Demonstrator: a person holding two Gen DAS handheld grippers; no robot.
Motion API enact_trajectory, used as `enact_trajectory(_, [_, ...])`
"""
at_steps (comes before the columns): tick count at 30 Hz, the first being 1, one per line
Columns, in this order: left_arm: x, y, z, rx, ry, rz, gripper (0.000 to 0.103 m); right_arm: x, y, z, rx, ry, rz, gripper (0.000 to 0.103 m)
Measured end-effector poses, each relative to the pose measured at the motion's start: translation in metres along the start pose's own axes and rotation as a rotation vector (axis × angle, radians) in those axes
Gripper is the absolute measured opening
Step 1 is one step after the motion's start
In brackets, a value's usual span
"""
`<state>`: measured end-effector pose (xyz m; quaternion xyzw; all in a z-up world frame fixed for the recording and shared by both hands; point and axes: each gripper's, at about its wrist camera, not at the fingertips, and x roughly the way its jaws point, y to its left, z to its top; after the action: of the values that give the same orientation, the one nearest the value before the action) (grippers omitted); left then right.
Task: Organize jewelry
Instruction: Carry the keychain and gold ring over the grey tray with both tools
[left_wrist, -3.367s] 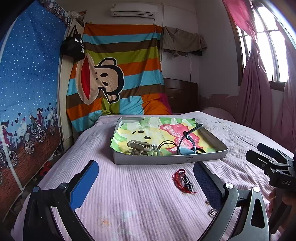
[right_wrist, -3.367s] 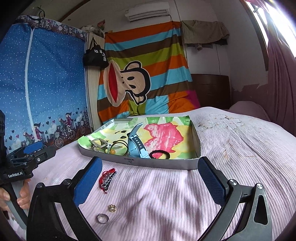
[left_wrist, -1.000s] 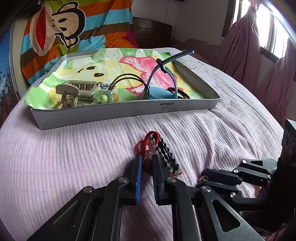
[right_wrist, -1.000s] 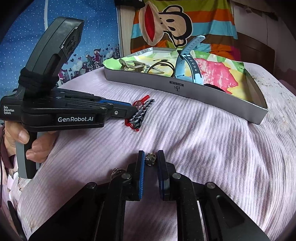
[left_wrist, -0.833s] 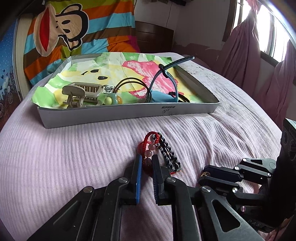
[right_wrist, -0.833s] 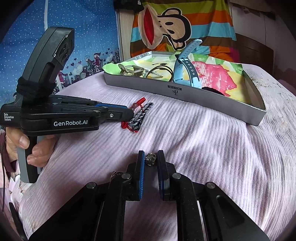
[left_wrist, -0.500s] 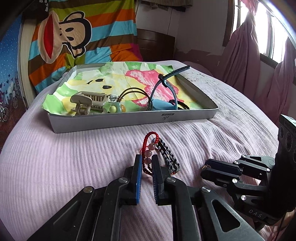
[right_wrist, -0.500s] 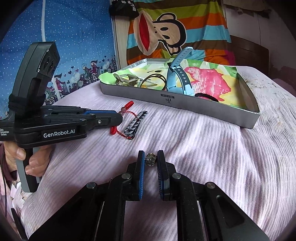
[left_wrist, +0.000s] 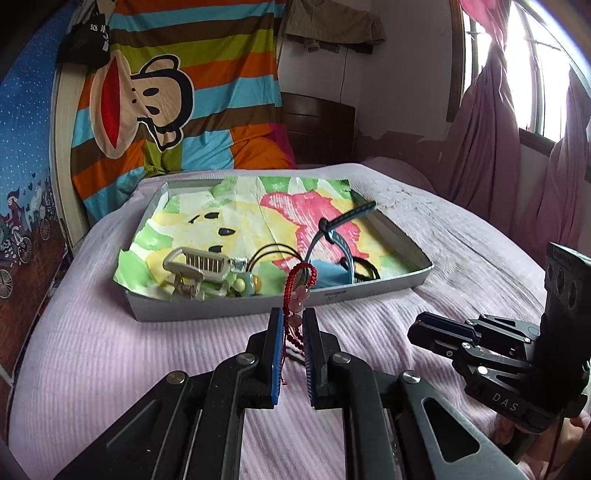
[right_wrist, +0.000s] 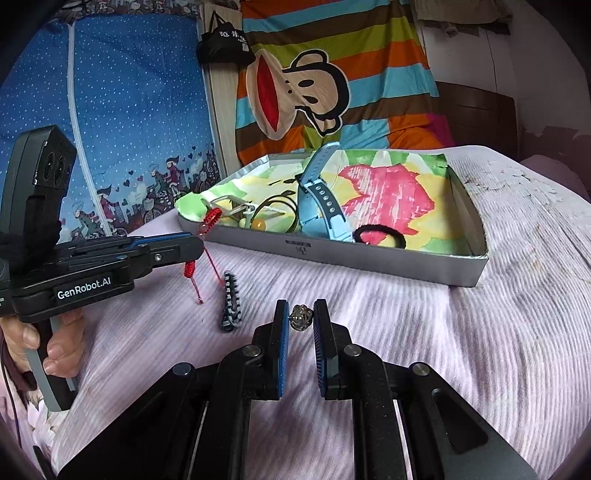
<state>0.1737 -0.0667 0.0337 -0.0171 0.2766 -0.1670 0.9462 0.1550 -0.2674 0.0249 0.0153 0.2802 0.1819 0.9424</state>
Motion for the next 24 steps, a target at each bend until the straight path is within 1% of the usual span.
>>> enact_trajectory(4, [-0.001, 0.003, 0.02, -0.026, -0.047, 0.019, 0.01, 0.001, -0.009, 0.017, 0.022, -0.049, -0.009, 0.012])
enact_trajectory(9, [0.016, 0.008, 0.046, -0.054, -0.048, 0.032, 0.01, 0.009, -0.016, 0.042, 0.013, -0.077, -0.02, 0.012])
enact_trajectory(11, [0.023, 0.013, 0.055, -0.074, -0.046, 0.025, 0.01, 0.014, -0.021, 0.052, 0.014, -0.084, -0.04, 0.012])
enact_trajectory(14, [0.031, 0.022, 0.066, -0.124, -0.041, -0.007, 0.01, 0.024, -0.033, 0.062, 0.051, -0.076, -0.048, 0.012])
enact_trajectory(18, [0.039, 0.03, 0.07, -0.18, -0.022, -0.056, 0.01, 0.038, -0.042, 0.069, 0.07, -0.063, -0.052, 0.012])
enact_trajectory(21, [0.041, 0.03, 0.067, -0.175, -0.015, -0.062, 0.01, 0.043, -0.043, 0.068, 0.076, -0.059, -0.044, 0.012])
enact_trajectory(24, [0.037, 0.028, 0.062, -0.173, -0.01, -0.087, 0.01, 0.045, -0.041, 0.064, 0.072, -0.055, -0.038, 0.012])
